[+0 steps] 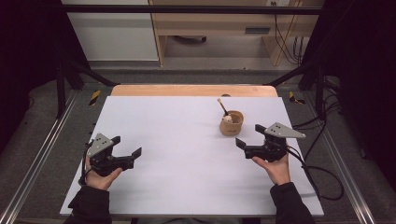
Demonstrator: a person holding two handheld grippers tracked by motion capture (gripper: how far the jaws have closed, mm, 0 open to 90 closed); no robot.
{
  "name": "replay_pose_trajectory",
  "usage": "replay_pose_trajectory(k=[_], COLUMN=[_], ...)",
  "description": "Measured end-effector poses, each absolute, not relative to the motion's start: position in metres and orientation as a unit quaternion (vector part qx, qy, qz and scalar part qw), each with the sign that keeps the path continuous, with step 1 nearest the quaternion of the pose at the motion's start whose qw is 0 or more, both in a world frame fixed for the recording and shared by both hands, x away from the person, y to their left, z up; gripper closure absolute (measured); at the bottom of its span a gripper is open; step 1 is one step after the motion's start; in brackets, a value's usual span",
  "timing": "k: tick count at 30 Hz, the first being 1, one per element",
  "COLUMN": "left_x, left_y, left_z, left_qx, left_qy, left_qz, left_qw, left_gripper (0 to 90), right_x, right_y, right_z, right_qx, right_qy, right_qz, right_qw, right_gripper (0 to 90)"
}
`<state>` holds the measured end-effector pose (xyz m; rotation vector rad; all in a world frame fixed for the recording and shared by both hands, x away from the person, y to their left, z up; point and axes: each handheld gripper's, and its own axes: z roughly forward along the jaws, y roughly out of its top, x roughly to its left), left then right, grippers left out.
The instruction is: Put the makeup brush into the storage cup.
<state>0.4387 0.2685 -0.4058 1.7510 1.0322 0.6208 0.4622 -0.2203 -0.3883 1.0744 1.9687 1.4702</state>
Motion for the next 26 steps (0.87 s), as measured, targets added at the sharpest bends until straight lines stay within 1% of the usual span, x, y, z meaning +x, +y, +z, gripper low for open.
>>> replay_pose_trajectory(k=[14, 26], left_x=[0.437, 0.436], left_y=[0.268, 0.267], left_z=[-0.407, -0.409], left_qx=[0.722, 0.722], left_qy=[0.422, 0.420], left_qz=[0.254, 0.253], left_qw=[0.487, 0.487], left_gripper=[6.0, 6.0], right_x=[0.446, 0.443], right_y=[-0.236, -0.242], right_z=[-0.402, -0.408], right_qx=[0.393, 0.400], right_qy=[0.713, 0.709], right_qz=[0.535, 0.535], right_qw=[0.226, 0.225], right_gripper=[5.6, 5.6])
